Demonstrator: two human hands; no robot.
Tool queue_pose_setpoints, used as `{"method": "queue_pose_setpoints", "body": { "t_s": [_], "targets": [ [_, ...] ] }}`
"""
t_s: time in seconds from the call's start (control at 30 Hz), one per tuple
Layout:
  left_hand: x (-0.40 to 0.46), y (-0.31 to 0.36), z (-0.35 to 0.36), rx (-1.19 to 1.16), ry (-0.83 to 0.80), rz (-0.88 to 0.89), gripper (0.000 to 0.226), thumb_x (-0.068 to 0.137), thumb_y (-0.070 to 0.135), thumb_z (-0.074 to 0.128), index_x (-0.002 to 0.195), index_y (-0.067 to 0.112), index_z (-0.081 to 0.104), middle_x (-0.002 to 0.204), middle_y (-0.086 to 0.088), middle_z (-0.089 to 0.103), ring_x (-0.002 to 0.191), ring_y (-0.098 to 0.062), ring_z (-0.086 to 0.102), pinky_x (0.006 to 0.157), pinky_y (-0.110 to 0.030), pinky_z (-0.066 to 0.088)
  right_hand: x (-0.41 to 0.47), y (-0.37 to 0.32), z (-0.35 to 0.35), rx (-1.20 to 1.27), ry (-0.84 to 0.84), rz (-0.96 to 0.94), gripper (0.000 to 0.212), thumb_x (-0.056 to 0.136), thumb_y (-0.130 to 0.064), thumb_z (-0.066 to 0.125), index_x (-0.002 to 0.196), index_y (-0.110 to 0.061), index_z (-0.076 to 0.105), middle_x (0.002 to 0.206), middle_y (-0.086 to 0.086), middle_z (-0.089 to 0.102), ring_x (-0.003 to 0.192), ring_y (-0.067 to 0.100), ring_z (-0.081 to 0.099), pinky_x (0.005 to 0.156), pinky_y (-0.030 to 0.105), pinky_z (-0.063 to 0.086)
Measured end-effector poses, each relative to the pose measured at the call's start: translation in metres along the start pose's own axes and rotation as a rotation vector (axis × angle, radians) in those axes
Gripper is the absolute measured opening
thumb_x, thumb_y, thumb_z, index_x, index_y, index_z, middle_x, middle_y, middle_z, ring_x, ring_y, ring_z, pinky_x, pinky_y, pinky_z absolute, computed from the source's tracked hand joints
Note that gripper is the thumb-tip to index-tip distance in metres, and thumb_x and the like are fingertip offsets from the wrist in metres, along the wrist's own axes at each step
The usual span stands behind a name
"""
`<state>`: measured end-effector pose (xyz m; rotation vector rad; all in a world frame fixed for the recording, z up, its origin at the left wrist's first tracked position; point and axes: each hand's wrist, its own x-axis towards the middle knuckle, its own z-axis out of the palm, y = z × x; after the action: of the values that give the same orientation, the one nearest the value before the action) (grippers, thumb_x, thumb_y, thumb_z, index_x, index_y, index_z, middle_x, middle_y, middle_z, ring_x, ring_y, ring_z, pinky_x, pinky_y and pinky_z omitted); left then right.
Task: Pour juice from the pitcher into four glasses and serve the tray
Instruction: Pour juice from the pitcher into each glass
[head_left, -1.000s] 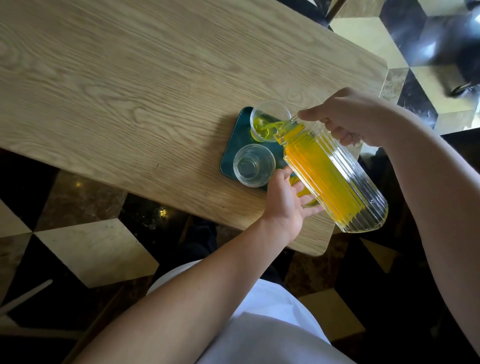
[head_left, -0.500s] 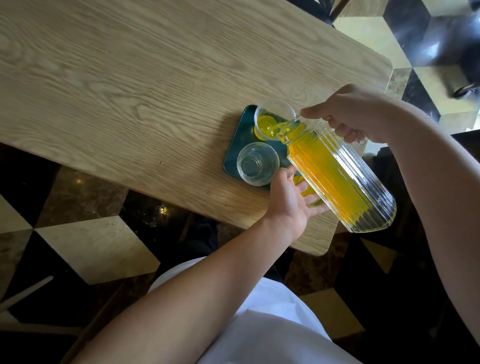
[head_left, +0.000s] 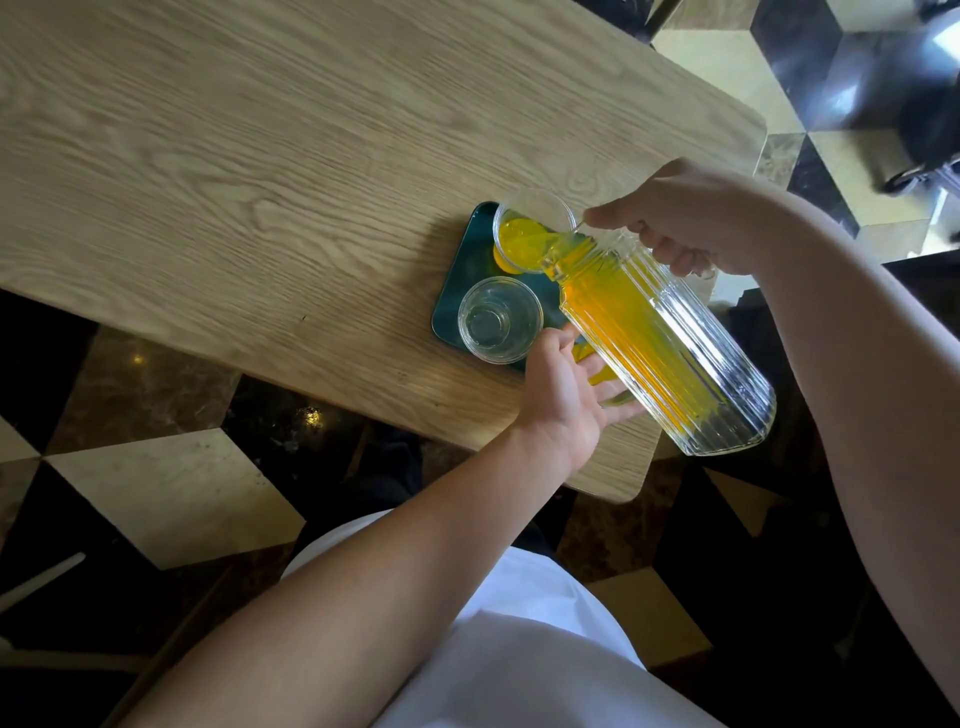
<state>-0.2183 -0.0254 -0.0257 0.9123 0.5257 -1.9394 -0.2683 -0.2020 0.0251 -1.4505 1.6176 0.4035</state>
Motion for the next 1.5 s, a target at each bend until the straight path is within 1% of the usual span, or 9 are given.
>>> {"method": "queue_pose_setpoints", "body": {
  "t_s": [0.23,0.5,0.6,0.73,0.83,0.97,1.23,1.37,1.5],
  "targets": [
    [0.0,-0.001,0.0,0.003,-0.018,0.006,0.055,0.104,0.037,0.024,0.158,0.029,0.019,0.163,-0.021,0.023,0.142,-0.051,0.031,0.104,-0.069,0.034,-0.001,0.0,-0.001,-0.001,0.0,0.004,0.047,0.081,-0.05,0.079,0.061,-0.019,0.05,0.042,-0.006,0.041,0.036,0.011,0.032,0.047,0.026,0.028],
    [0.003,-0.004,0.0,0.004,-0.016,-0.02,0.06,0.103,0.037,0.027,0.16,0.029,0.009,0.166,-0.021,0.012,0.146,-0.051,0.021,0.109,-0.071,0.029,0.001,0.003,0.0,-0.007,0.023,0.01,0.048,0.079,-0.049,0.08,0.061,-0.018,0.049,0.046,-0.003,0.041,0.041,0.016,0.033,0.05,0.028,0.028],
    [0.004,-0.004,0.0,0.014,-0.017,-0.018,0.059,0.104,0.038,0.027,0.16,0.028,0.009,0.165,-0.02,0.013,0.146,-0.051,0.022,0.109,-0.071,0.029,0.002,0.005,-0.001,-0.006,0.023,0.015,0.048,0.078,-0.051,0.081,0.06,-0.019,0.049,0.043,-0.005,0.04,0.037,0.014,0.033,0.049,0.027,0.028],
    [0.004,-0.003,0.0,0.023,-0.007,-0.01,0.059,0.104,0.038,0.028,0.16,0.028,0.011,0.165,-0.021,0.015,0.145,-0.051,0.024,0.108,-0.07,0.03,0.002,0.006,-0.002,0.015,0.0,0.011,0.049,0.073,-0.053,0.081,0.059,-0.019,0.048,0.044,-0.004,0.039,0.039,0.015,0.031,0.05,0.027,0.026],
    [0.003,-0.003,0.0,0.035,0.011,-0.005,0.06,0.104,0.037,0.03,0.16,0.027,0.011,0.165,-0.021,0.014,0.145,-0.051,0.024,0.106,-0.07,0.033,0.002,0.008,-0.002,0.026,-0.001,0.001,0.05,0.071,-0.054,0.081,0.053,-0.021,0.047,0.044,-0.004,0.038,0.038,0.015,0.031,0.05,0.027,0.026],
    [0.002,-0.004,0.0,0.056,0.036,0.012,0.06,0.104,0.036,0.031,0.159,0.026,0.012,0.165,-0.022,0.013,0.145,-0.051,0.024,0.106,-0.069,0.034,0.001,0.01,-0.003,0.034,-0.009,0.0,0.057,0.064,-0.057,0.08,0.036,-0.02,0.047,0.043,-0.004,0.037,0.037,0.015,0.029,0.05,0.027,0.025],
    [-0.001,-0.005,0.001,0.055,0.041,0.015,0.061,0.103,0.035,0.033,0.159,0.025,0.012,0.165,-0.022,0.012,0.145,-0.052,0.022,0.106,-0.069,0.034,-0.001,0.013,-0.003,0.07,-0.007,-0.018,0.06,0.072,-0.052,0.081,0.033,-0.021,0.047,0.042,-0.006,0.036,0.035,0.014,0.029,0.049,0.026,0.025],
    [-0.005,-0.005,0.0,0.057,0.047,0.024,0.06,0.104,0.035,0.033,0.159,0.025,0.012,0.165,-0.022,0.013,0.145,-0.051,0.024,0.106,-0.069,0.034,-0.006,0.015,-0.003,0.102,-0.024,-0.033,0.065,0.076,-0.049,0.082,0.034,-0.022,0.04,0.042,-0.008,0.032,0.034,0.011,0.026,0.042,0.02,0.024],
    [-0.011,-0.006,-0.004,0.065,0.071,0.037,0.058,0.105,0.035,0.032,0.159,0.023,0.014,0.164,-0.023,0.015,0.145,-0.052,0.025,0.106,-0.069,0.033,-0.011,0.017,0.002,0.116,-0.037,-0.062,0.066,0.08,-0.045,0.081,0.033,-0.022,0.042,0.041,-0.008,0.033,0.032,0.011,0.027,0.037,0.018,0.026]
  ]
}}
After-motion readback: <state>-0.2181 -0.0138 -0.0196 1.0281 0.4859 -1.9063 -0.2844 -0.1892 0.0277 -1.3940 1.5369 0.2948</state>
